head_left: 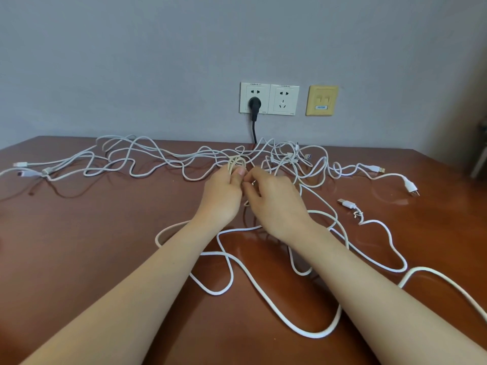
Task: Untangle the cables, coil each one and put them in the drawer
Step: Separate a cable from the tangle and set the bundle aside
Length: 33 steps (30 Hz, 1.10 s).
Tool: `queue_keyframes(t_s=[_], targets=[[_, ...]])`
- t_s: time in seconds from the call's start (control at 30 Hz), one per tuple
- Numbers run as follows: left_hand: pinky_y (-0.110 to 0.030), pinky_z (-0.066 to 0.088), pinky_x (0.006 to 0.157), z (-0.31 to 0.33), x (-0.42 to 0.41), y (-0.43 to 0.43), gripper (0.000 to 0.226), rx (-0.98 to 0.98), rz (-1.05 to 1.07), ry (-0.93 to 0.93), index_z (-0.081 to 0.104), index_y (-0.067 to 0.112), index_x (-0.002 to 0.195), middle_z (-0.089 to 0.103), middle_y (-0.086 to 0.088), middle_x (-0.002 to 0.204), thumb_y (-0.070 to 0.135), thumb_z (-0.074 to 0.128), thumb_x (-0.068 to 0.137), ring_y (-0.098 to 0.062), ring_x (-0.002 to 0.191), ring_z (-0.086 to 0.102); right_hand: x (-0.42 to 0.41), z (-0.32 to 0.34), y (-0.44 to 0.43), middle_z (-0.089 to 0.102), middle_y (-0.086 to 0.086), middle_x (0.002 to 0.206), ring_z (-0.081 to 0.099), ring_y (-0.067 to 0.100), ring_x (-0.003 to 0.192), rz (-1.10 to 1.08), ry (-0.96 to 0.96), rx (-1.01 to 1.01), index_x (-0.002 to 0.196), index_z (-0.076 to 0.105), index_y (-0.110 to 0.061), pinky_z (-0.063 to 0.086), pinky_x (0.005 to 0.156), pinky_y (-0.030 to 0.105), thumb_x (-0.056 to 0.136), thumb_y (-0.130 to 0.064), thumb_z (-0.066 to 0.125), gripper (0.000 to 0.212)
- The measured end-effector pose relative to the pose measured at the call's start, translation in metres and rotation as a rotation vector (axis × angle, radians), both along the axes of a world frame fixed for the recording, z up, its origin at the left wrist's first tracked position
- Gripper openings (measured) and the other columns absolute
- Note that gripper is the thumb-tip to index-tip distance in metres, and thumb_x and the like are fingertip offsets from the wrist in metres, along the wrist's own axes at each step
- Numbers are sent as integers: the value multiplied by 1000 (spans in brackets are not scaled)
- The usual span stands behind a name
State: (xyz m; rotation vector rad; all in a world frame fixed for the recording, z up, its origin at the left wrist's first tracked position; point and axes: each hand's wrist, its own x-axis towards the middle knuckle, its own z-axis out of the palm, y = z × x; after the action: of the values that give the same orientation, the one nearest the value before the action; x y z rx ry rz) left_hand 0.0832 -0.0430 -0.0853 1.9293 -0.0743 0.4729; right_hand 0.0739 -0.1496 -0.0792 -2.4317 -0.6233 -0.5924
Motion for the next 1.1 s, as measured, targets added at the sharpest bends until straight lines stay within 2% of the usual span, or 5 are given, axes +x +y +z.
queue_keyframes(t_s=[0.33, 0.47, 0.63, 0.87, 1.1], targets=[[-23, 24, 65, 7, -4, 3, 25, 331, 85, -96, 54, 7, 107, 62, -13, 105, 20, 33, 101, -30, 104, 53, 2, 4, 1, 66, 7, 80, 59, 29, 85, -115, 135, 171, 66, 45, -22, 44, 72, 35, 89, -39, 51, 30], [-23, 32, 52, 10, -2, 8, 25, 371, 101, -56, 52, 7, 101, 63, -13, 91, 21, 32, 101, -29, 76, 61, 3, 3, 0, 65, 5, 77, 59, 28, 82, -108, 155, 149, 64, 41, -24, 45, 72, 35, 88, -42, 52, 33], [-37, 56, 76, 11, 6, 14, 25, -72, 46, 27, 51, 9, 88, 65, -15, 88, 18, 32, 101, -26, 77, 66, 1, 6, 1, 69, 4, 87, 58, 27, 91, -97, 141, 80, 76, 51, -25, 42, 72, 32, 88, -36, 51, 17], [-22, 56, 55, 23, 3, 20, 30, -698, -92, 150, 41, 12, 80, 62, -5, 45, 17, 23, 104, -12, 47, 66, -2, 10, 0, 53, -6, 58, 55, 20, 76, -87, 207, 143, 54, 45, -24, 33, 63, 29, 88, -49, 54, 43], [-19, 50, 41, 30, 9, 35, 35, -1214, -137, 168, 39, 10, 72, 43, -1, 53, 13, 23, 104, -8, 34, 47, 0, 9, -1, 51, -3, 57, 53, 22, 74, -61, 251, 135, 56, 43, -19, 31, 62, 30, 95, -43, 42, 47]])
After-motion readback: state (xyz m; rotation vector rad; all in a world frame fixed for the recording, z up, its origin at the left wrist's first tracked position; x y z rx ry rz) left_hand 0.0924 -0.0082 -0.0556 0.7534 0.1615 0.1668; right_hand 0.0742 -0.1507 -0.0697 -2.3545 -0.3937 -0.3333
